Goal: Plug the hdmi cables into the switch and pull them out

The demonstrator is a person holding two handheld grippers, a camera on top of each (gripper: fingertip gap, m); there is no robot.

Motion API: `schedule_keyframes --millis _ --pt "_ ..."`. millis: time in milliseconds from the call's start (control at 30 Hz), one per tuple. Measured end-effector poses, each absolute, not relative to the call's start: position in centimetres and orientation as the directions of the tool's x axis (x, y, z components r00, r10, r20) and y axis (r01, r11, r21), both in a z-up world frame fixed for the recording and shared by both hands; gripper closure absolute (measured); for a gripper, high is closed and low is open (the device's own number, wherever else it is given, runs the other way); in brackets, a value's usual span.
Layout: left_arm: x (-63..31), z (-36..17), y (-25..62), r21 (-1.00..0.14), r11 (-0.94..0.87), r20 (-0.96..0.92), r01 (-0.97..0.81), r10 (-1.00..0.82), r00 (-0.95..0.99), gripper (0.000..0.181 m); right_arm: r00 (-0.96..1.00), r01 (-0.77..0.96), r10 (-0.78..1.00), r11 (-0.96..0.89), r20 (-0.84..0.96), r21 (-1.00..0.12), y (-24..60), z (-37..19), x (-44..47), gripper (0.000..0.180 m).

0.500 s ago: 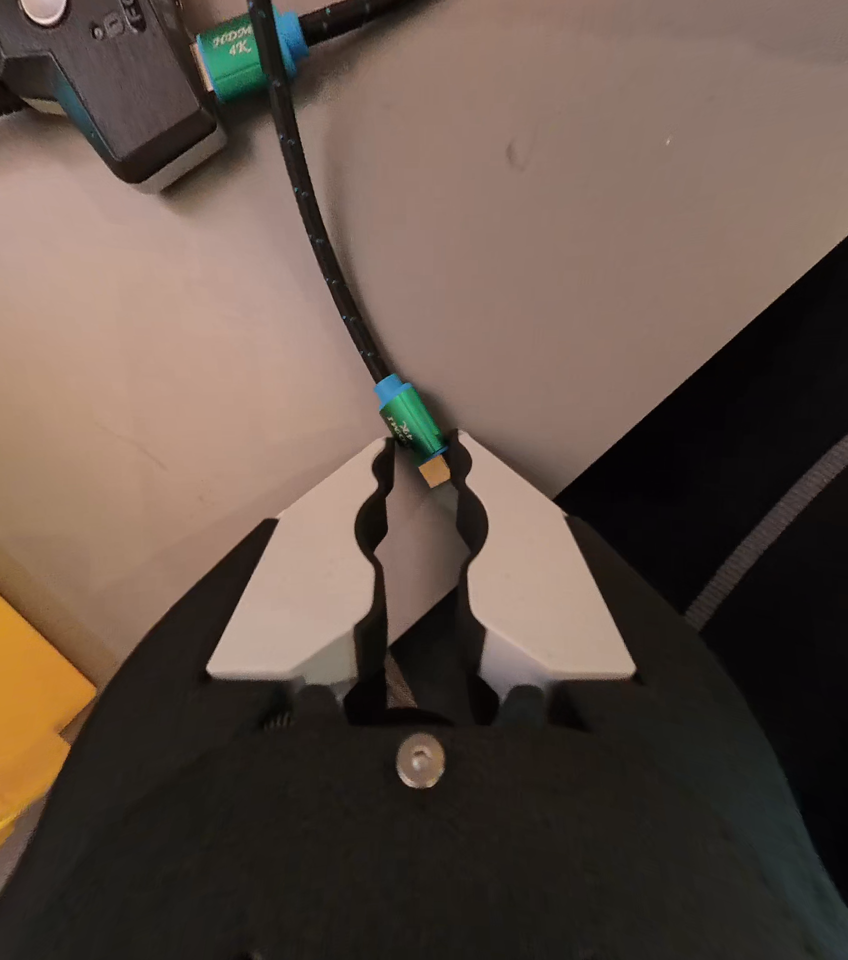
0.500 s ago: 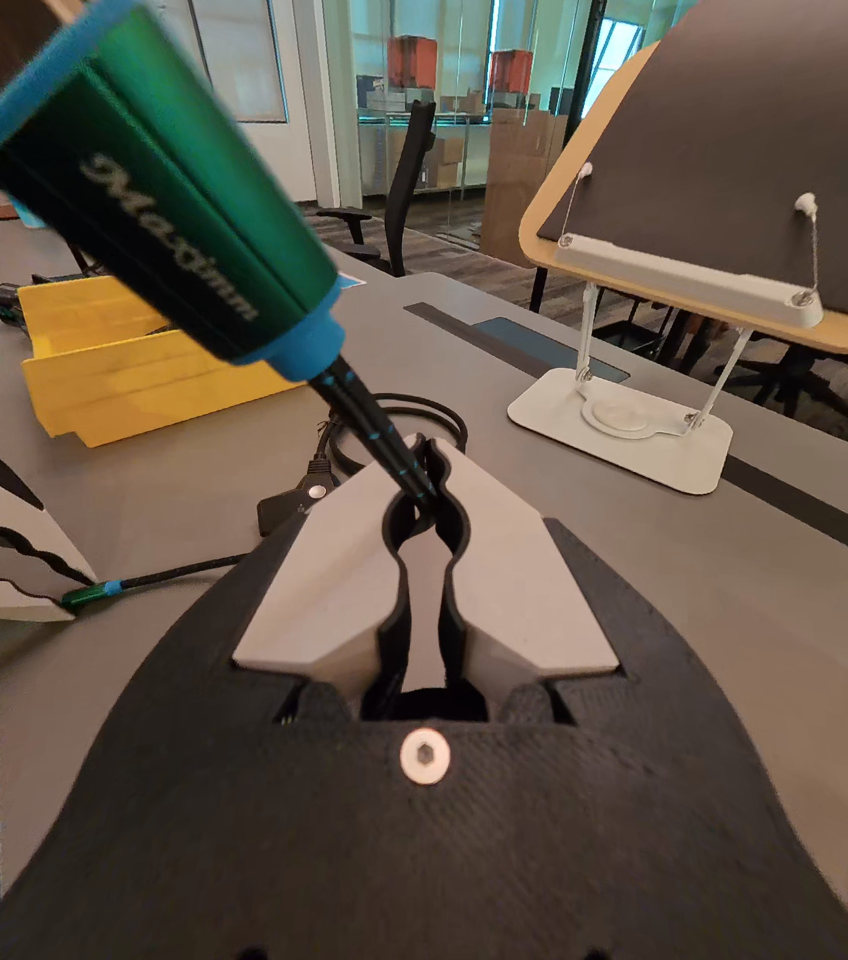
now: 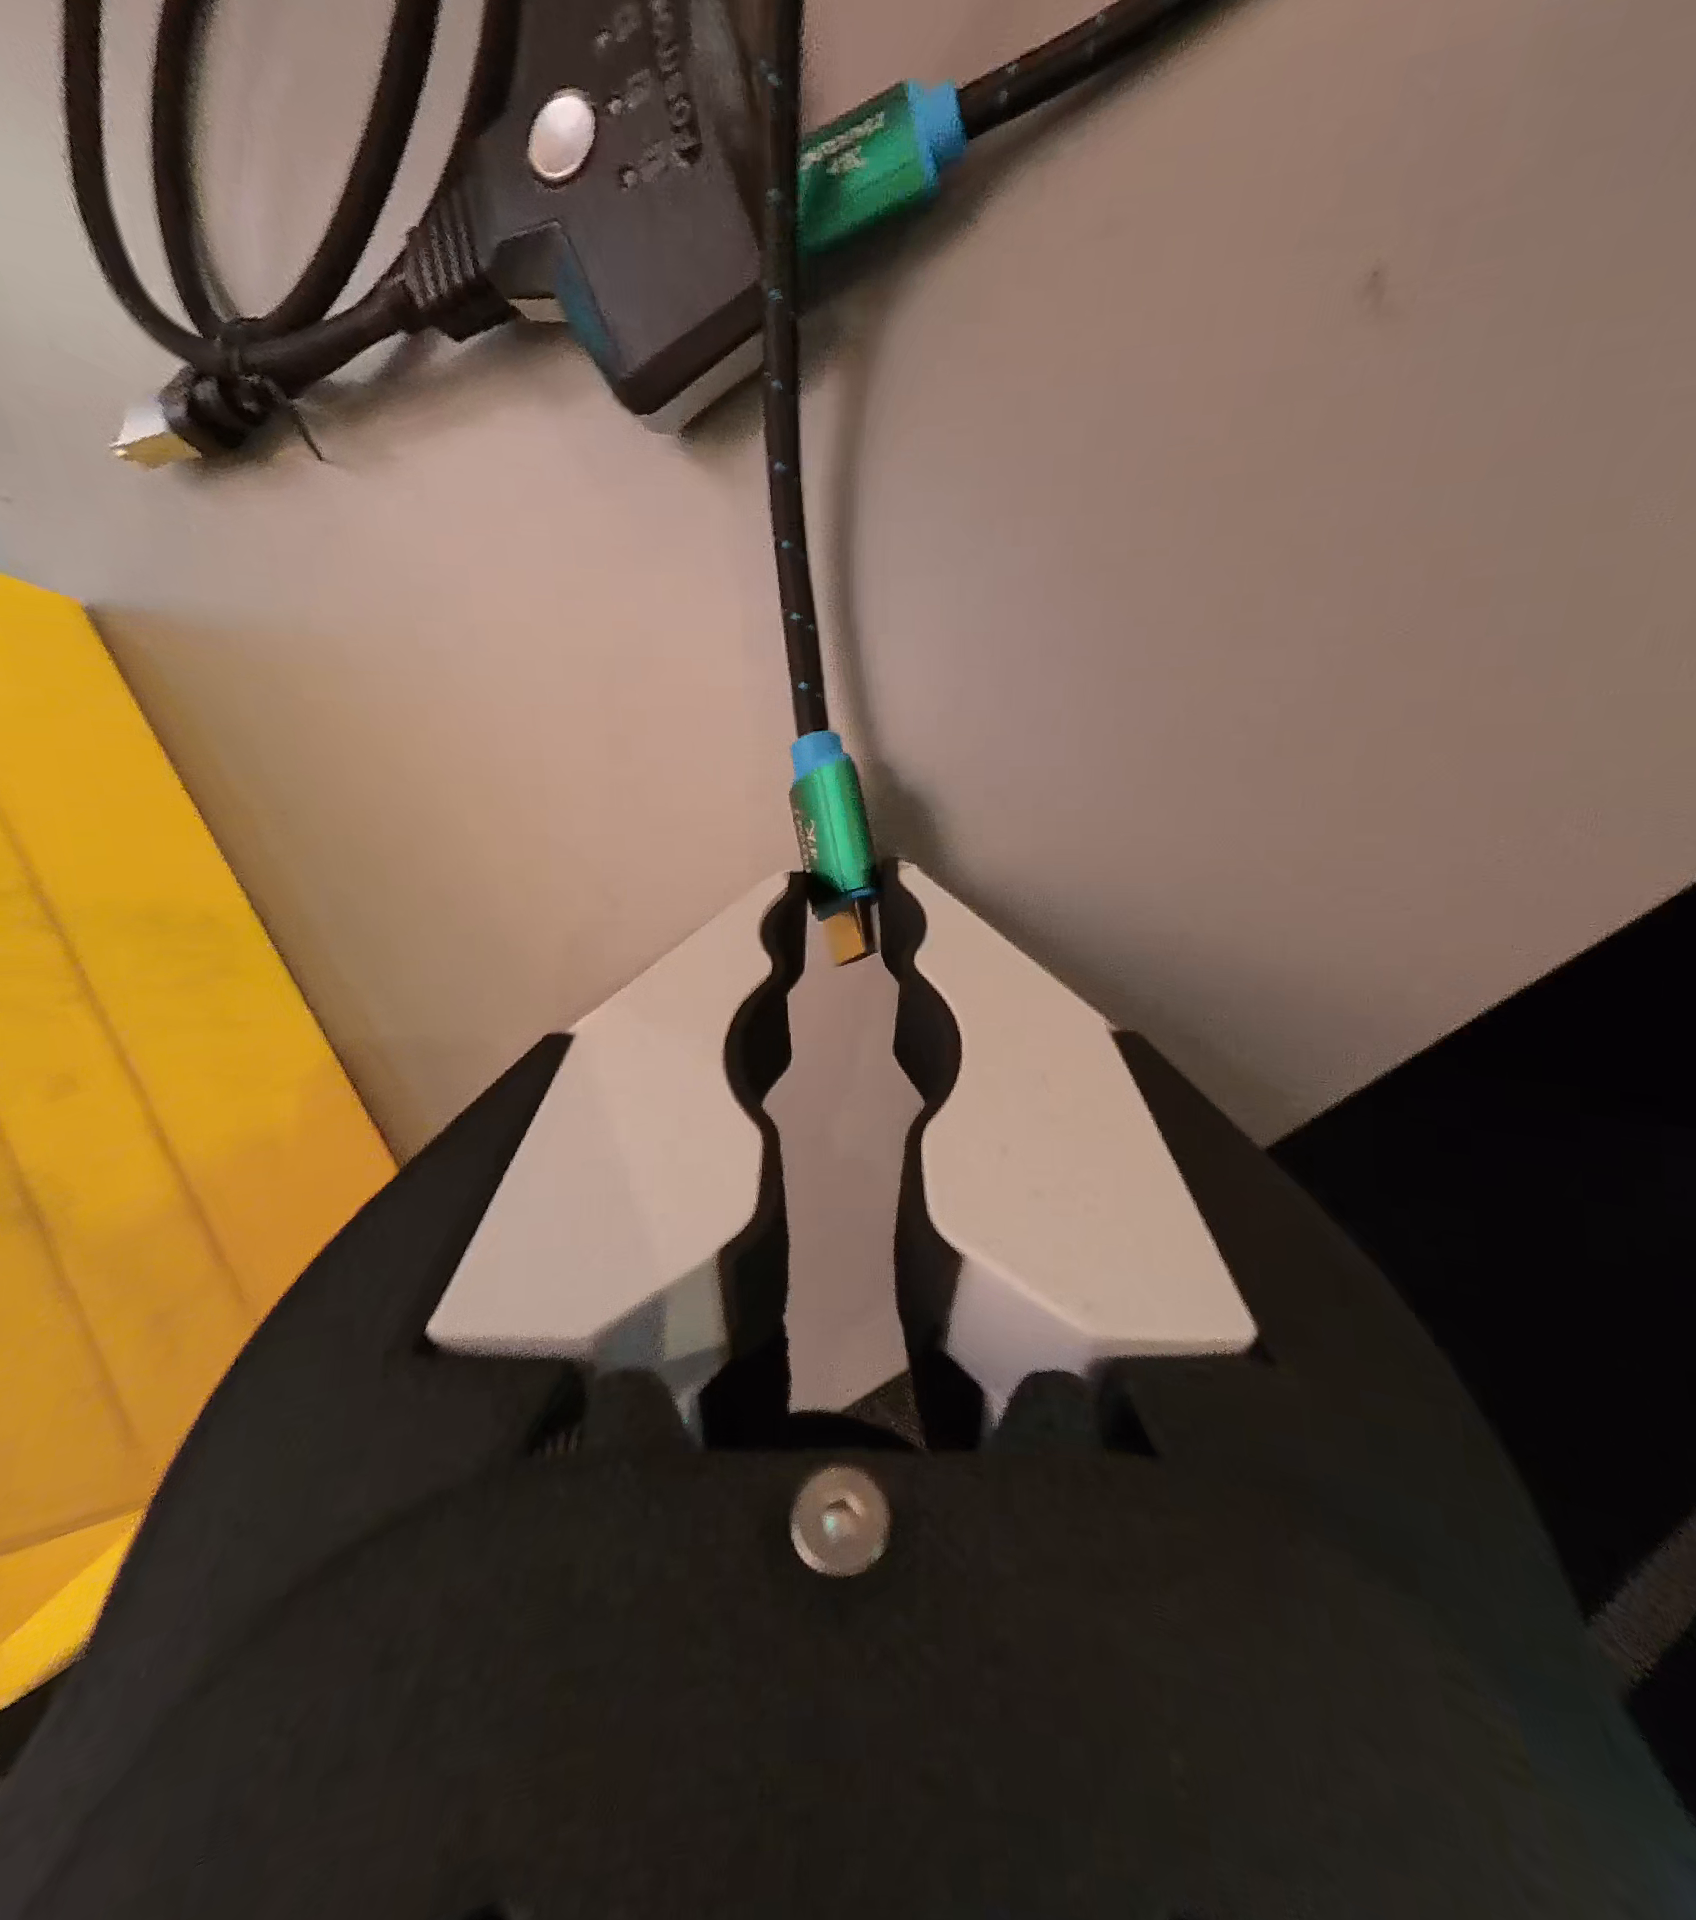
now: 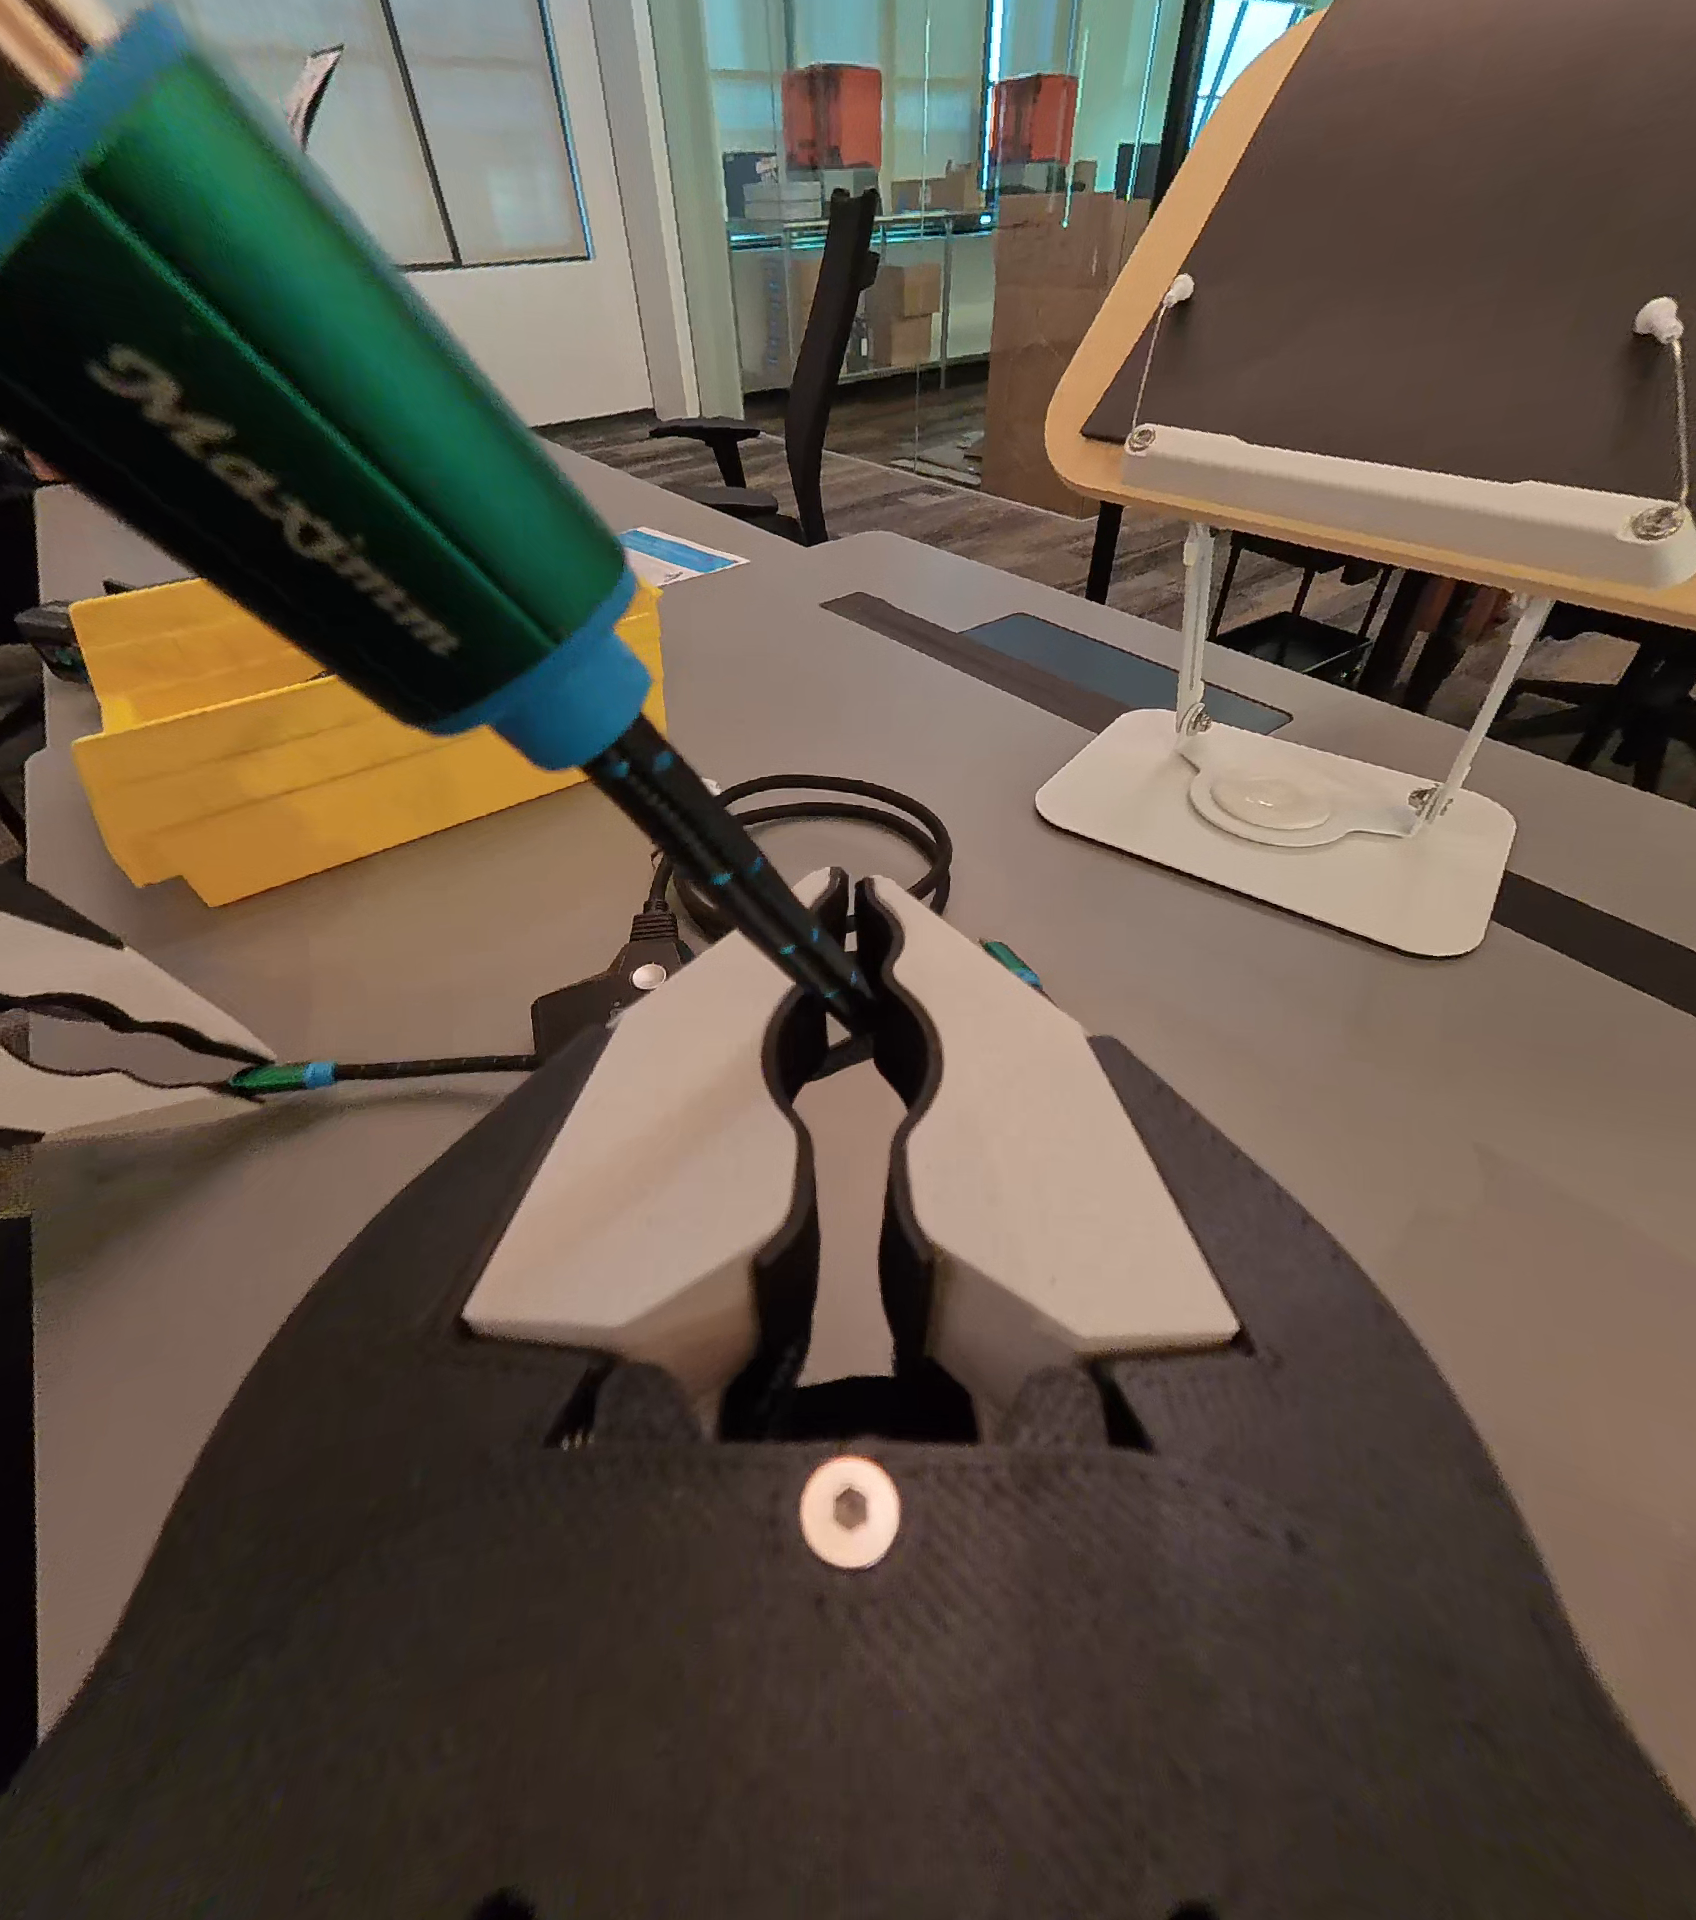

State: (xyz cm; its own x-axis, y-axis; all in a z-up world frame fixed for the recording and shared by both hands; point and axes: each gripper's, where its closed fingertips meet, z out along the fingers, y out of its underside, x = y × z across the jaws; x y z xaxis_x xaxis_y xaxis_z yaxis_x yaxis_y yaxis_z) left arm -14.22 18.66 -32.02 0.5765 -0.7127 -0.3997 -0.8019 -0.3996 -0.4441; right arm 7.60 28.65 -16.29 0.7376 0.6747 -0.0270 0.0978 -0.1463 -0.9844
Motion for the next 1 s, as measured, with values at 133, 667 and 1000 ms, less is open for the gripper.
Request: schedule_keyframes --millis 133,667,1000 --pt "-15.1 -31.3 19.6 -0.459 -0.381 -0.457 -0.803 -0.673 0.581 0.169 0.716 0.111 0.698 -0.141 -0.019 -0.984 28.3 -16.2 7.0 0.180" --pt "-18.5 -27.5 23.5 -0.462 -0.370 -0.611 -0.806 -0.525 0.592 0.170 0.592 0.468 0.806 -0.333 0.011 -0.819 26.1 -24.4 4.8 0.152" --pt "-18.4 -26.0 26.8 -0.467 -0.371 -0.635 -0.803 -0.491 0.596 0.170 0.387 0.780 0.910 -0.235 0.151 -0.580 21.7 -27.1 6.7 0.101"
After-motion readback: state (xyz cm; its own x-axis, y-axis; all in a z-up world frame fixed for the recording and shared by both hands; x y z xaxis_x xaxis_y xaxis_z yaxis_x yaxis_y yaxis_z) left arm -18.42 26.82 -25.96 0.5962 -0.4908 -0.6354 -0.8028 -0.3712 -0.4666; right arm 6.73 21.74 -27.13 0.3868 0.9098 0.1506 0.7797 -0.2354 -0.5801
